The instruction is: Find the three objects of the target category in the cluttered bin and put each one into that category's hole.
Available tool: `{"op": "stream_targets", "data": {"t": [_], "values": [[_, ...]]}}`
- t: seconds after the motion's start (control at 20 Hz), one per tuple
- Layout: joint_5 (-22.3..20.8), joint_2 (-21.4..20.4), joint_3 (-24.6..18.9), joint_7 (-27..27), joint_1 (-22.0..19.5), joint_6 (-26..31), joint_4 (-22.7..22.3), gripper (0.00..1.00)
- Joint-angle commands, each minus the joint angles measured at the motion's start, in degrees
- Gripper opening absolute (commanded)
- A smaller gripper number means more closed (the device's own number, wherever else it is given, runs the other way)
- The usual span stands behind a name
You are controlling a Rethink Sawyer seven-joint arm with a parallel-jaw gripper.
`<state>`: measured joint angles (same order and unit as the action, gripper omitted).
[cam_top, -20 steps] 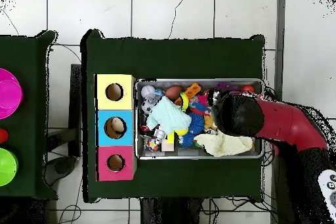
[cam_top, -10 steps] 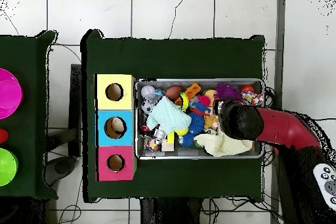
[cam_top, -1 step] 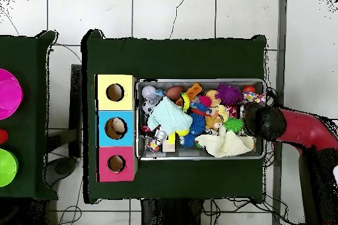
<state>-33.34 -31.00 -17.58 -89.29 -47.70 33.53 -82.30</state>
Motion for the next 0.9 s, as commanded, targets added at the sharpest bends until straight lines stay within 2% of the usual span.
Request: {"op": "stream_targets", "data": {"t": [0.05,0.25,0.45,0.55,0.9], "values": [[-5.3,4.4,-6.0,20.6,-4.2,5.1,6.9,1.0],[-6.0,8.9,-9.7,20.1,-8.1,0.3,5.9,1.0],[-2.8,12.2,-14.6,18.3,-11.9,0.0,3.0,1.0],[-1.2,11.7,-15.8,16.4,-12.3,1.9,1.4,1.0],[-1.3,8.5,-15.8,12.2,-11.3,4.2,-0.9,1.0]]}}
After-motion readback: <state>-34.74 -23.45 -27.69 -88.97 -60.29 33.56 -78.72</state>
